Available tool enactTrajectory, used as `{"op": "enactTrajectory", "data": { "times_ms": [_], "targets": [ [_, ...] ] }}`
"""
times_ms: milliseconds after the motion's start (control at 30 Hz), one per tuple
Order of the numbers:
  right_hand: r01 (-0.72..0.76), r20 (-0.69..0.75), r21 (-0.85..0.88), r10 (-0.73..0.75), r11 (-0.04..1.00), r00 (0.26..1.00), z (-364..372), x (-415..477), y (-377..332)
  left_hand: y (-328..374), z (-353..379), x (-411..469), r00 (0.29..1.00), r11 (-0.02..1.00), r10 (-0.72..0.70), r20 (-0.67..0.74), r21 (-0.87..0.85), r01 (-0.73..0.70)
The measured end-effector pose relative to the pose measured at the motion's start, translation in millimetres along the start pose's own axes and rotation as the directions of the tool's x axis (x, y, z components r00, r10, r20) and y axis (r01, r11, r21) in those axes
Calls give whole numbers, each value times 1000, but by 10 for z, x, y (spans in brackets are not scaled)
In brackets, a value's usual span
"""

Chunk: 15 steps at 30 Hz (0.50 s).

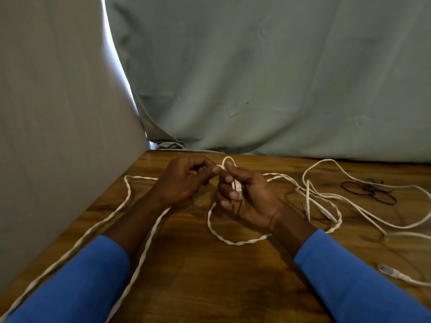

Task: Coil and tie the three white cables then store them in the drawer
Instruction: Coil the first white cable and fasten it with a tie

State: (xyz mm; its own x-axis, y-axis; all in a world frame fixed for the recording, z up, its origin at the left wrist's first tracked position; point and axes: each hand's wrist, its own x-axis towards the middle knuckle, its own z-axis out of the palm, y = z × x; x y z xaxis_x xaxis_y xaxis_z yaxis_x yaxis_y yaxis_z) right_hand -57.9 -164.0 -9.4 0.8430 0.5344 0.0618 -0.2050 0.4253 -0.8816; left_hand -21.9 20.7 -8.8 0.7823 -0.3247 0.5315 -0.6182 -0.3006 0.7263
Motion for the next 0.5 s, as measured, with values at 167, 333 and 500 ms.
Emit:
{"op": "enactTrajectory", "data": {
  "times_ms": [167,333,500],
  "targets": [
    [99,-29,271,-95,957,995,-11,7,-87,83,28,-51,966,987,-146,212,-33,157],
    [279,-133,436,-245,856,960,-122,61,-222,189,-97,-58,810,930,-273,520,-73,360],
    [379,-228,529,-303,760,925,-239,74,-274,227,-248,-103,670,838,-329,665,-122,532]
  ]
}}
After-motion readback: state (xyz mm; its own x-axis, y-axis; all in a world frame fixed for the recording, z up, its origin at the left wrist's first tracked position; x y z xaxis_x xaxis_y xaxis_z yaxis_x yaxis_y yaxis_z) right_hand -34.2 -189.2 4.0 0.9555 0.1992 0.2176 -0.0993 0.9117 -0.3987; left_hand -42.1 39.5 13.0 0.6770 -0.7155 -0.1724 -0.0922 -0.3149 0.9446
